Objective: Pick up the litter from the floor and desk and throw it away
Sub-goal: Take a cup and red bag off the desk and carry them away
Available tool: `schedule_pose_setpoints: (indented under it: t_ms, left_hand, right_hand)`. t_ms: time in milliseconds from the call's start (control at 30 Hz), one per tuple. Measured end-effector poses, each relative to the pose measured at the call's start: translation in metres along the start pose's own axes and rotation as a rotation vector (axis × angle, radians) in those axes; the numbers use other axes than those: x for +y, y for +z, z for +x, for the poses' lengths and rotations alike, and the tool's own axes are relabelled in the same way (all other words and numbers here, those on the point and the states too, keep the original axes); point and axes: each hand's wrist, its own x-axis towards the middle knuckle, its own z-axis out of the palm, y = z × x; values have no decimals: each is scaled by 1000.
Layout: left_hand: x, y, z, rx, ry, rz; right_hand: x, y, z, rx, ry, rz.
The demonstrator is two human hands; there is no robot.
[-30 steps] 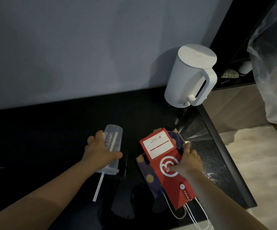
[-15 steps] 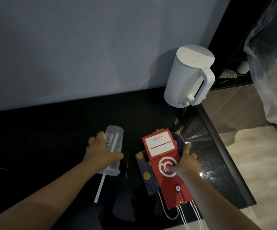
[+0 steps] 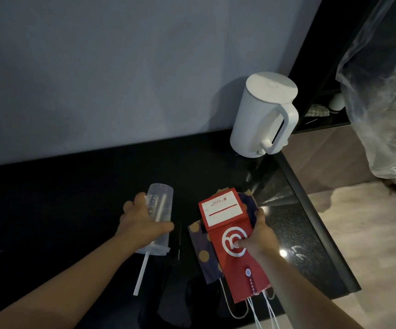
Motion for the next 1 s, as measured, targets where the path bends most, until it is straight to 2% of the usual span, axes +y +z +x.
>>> schedule_pose_setpoints:
  t_ms: [233,500,767,900,1000]
  left_hand:
    - [3,-13,-4,-25,68,-47]
    - [26,-53,-18,-18,279,-103]
    - [84,-102,-54,10,648,-175]
    - [138,-103,-87,-23,829,-241]
    - [183,-89,-117,-96,962,-244]
  right_hand:
    - [-16,-24,-27,43,-106,328]
    - [-51,-75,-87,231,-258,432]
    - [-79,-154,-182,612,-407,377]
    - [-65,-195,-233,768,-439,438]
    - [-37,-226,-267,895,-391,466]
